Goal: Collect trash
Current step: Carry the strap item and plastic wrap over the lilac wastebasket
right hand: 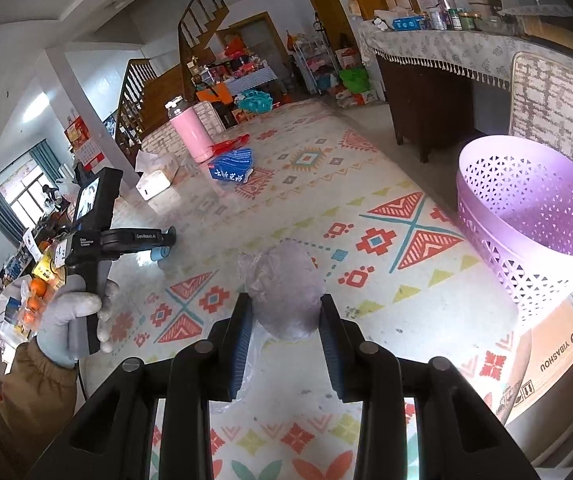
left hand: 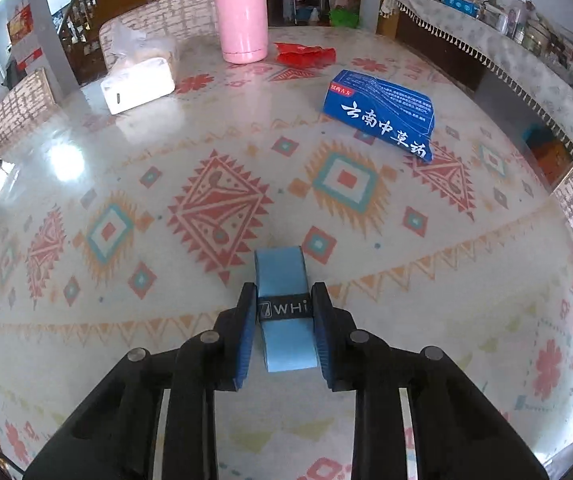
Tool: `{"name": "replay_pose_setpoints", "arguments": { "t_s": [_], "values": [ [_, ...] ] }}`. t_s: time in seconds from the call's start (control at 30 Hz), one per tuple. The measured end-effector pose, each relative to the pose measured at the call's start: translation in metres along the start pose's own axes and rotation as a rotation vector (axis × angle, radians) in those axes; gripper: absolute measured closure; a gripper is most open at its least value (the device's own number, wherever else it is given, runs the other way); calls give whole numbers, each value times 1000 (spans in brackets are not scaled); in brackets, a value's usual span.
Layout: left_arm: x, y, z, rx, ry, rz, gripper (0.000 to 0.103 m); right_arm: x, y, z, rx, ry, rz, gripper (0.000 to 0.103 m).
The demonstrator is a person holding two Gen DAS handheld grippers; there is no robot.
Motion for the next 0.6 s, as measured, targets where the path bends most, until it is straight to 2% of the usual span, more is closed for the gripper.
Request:
{"name": "replay_pose_setpoints", "arguments": {
  "t_s": [0.1, 0.3, 0.4, 0.6],
  "values": [
    [1, 22, -1, 14, 9, -39, 77, 0, -2, -3, -7, -9, 2, 66],
    [4, 109, -20, -16, -67, -235, 77, -3, -4, -9, -26, -30, -3, 66],
    [9, 140, -37, -6, -112, -300, 77, -5, -1, -11, -28, -32, -11, 67],
    [15, 173, -66, -8, -188, -383, 77, -9, 10, -4, -18, 13, -44, 68]
  ]
}}
Point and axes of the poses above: each gripper's, at about its wrist camera, not at the fingertips, and y roughly against the way its jaws point, z to its left, x to its underside, the point moved 10 cm from there along -y, roughly the way its jaws point, and after that the axes turned 5 degrees about -x, right-handed, at the moved point
